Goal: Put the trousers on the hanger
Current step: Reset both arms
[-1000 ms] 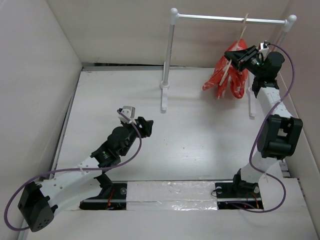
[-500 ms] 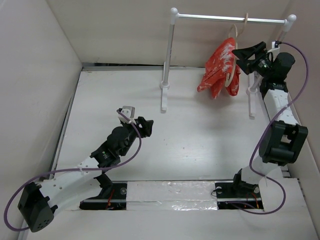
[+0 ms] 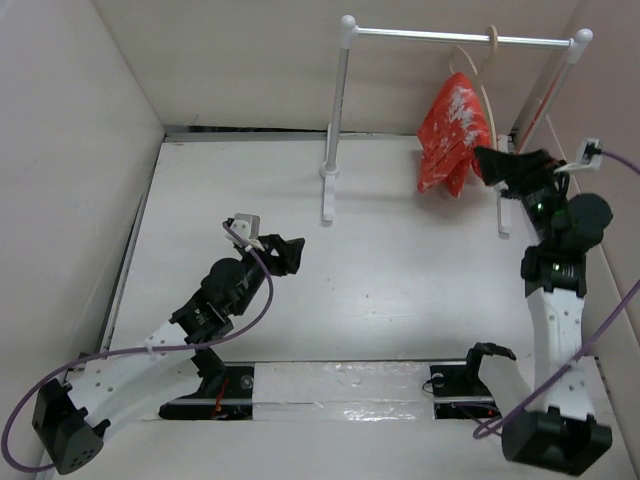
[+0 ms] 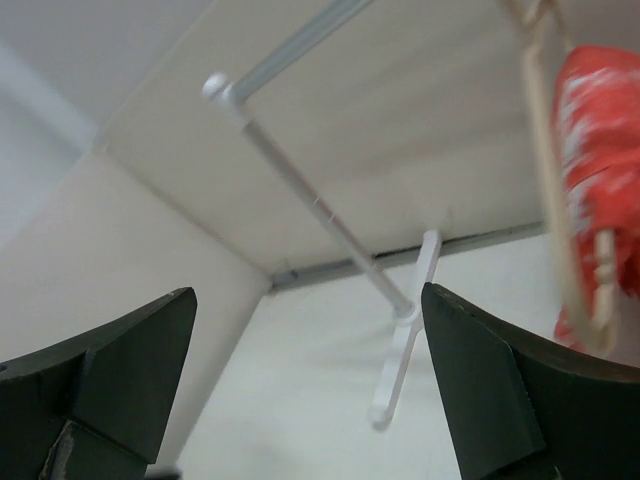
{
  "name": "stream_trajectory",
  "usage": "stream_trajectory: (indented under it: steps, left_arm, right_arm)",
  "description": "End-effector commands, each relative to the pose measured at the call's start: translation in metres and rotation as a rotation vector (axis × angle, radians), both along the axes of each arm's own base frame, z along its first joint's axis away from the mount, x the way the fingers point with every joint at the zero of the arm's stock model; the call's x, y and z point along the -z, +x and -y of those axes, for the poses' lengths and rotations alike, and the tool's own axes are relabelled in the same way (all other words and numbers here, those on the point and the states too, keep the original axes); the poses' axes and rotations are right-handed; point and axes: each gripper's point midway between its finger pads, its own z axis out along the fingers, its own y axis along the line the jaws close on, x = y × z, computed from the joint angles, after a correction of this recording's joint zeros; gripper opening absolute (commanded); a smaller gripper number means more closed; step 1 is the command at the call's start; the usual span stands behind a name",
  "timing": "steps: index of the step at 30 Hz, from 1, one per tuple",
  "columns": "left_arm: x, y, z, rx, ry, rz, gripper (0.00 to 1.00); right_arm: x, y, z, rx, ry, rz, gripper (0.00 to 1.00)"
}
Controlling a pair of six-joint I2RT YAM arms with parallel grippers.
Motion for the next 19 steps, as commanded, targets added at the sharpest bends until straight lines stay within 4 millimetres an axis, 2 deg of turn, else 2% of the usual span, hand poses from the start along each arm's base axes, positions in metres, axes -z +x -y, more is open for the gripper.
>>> stream_trajectory:
  steps: [1, 2, 3, 4, 5, 6, 7, 8, 11, 14, 16, 19]
  left_arm:
    - [-0.026, -0.005, -0.003, 0.008, -0.068, 0.085, 0.61]
    - [-0.029, -0.007, -0.005, 0.006, -0.080, 0.094, 0.61]
    - [-0.029, -0.007, -0.007, 0.001, -0.087, 0.100, 0.61]
    - [-0.030, -0.007, -0.009, -0.005, -0.095, 0.110, 0.63]
    - [-0.028, -0.008, -0.012, -0.016, -0.103, 0.115, 0.63]
    - [-0.028, -0.007, -0.015, -0.034, -0.103, 0.117, 0.63]
    - [-0.027, -0.007, -0.016, -0.040, -0.102, 0.116, 0.63]
    - [-0.028, -0.007, -0.017, -0.043, -0.107, 0.120, 0.63]
    - [-0.020, -0.003, -0.021, -0.071, -0.093, 0.118, 0.63]
    - [-0.016, 0.002, -0.023, -0.109, -0.102, 0.094, 0.63]
    - [-0.011, 0.004, -0.021, -0.114, -0.098, 0.065, 0.62]
    - [-0.018, 0.002, -0.015, -0.088, -0.127, 0.059, 0.62]
  right_arm:
    - [0.016, -0.043, -0.022, -0.016, -0.129, 0.063, 1.00]
    - [0.034, -0.054, -0.025, -0.016, -0.140, 0.011, 1.00]
    - [0.040, -0.078, -0.029, -0.008, -0.175, 0.042, 1.00]
    - [0.049, -0.088, -0.029, 0.007, -0.227, 0.042, 1.00]
    - [0.077, -0.096, -0.028, 0.008, -0.226, -0.055, 1.00]
    - [0.096, -0.102, -0.029, 0.007, -0.233, -0.082, 1.00]
    - [0.096, -0.117, -0.030, 0.025, -0.259, -0.043, 1.00]
    - [0.117, -0.123, -0.035, -0.001, -0.261, -0.112, 1.00]
    - [0.142, -0.129, -0.041, -0.038, -0.298, -0.145, 1.00]
    - [0.151, -0.128, -0.040, -0.039, -0.315, -0.165, 1.00]
    - [0.143, -0.130, -0.041, -0.041, -0.340, -0.147, 1.00]
    - [0.129, -0.129, -0.047, -0.079, -0.336, -0.113, 1.00]
